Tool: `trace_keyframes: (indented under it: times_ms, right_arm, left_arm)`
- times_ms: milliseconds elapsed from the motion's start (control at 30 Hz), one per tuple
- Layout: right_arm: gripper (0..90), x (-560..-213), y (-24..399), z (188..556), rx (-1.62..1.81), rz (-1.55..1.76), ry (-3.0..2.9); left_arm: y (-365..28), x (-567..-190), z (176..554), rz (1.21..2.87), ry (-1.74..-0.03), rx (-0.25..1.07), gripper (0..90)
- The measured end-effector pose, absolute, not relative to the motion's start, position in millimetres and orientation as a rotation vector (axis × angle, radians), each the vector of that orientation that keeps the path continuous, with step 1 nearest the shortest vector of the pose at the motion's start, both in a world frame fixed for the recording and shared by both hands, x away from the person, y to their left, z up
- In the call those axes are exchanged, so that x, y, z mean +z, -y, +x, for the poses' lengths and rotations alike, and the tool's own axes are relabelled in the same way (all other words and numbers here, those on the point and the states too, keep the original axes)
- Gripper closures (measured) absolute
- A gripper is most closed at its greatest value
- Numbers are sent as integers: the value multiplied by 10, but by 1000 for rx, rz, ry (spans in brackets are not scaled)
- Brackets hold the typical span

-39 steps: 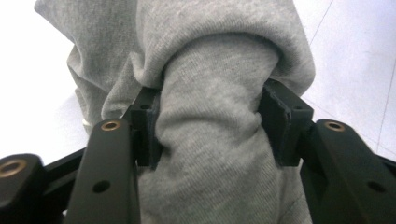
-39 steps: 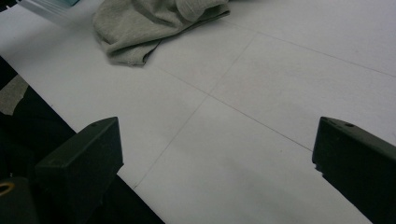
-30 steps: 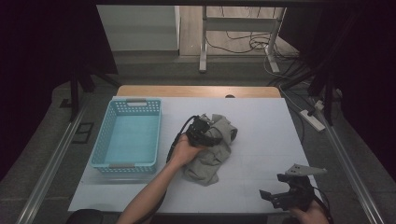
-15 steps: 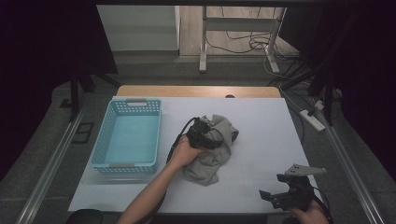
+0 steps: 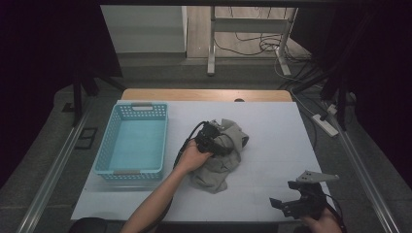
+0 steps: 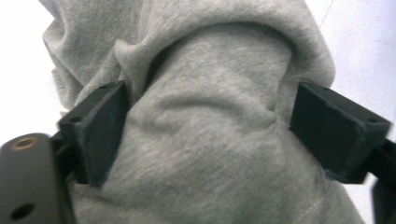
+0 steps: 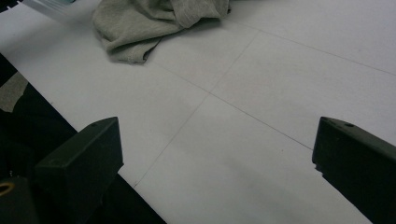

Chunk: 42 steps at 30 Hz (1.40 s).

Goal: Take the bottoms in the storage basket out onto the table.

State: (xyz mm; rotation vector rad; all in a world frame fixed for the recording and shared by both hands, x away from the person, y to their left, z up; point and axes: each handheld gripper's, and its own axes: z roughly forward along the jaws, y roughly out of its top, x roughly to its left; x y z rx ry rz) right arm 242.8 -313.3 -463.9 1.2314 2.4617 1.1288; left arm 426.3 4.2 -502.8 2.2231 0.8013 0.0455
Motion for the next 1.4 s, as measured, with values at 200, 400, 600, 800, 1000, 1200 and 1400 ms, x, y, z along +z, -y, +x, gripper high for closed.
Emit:
trace_keyframes:
  times_ms: [200,400,600,800,1000,1200,1400]
  right_arm:
    - [22,-4641,3132,2429,1131,1233,-2460]
    - [22,-4641,3131,2429,1129,1232,-2462]
    - [22,-4641,3131,2429,1129,1233,-2461]
    - [22,-4641,3132,2429,1130,1233,-2460]
    - [22,-4641,3132,2430,1130,1234,-2461]
    - [22,-4640,3133,2430,1130,1236,-2458]
    - [22,-4640,3133,2430,1129,1237,-2457]
  left_arm:
    - [-53,-5014,4264,2205,-793,13,81]
    - [-46,-4998,4243,2202,-792,9,30]
    - [-54,-4973,4228,2193,-785,-14,13]
    - [-86,-4938,4221,2180,-750,-36,14]
    - [-121,-4874,4188,2168,-720,-29,13]
    - [-158,-4798,4138,2149,-715,-32,13]
    - [-200,-4736,4097,2124,-716,-42,14]
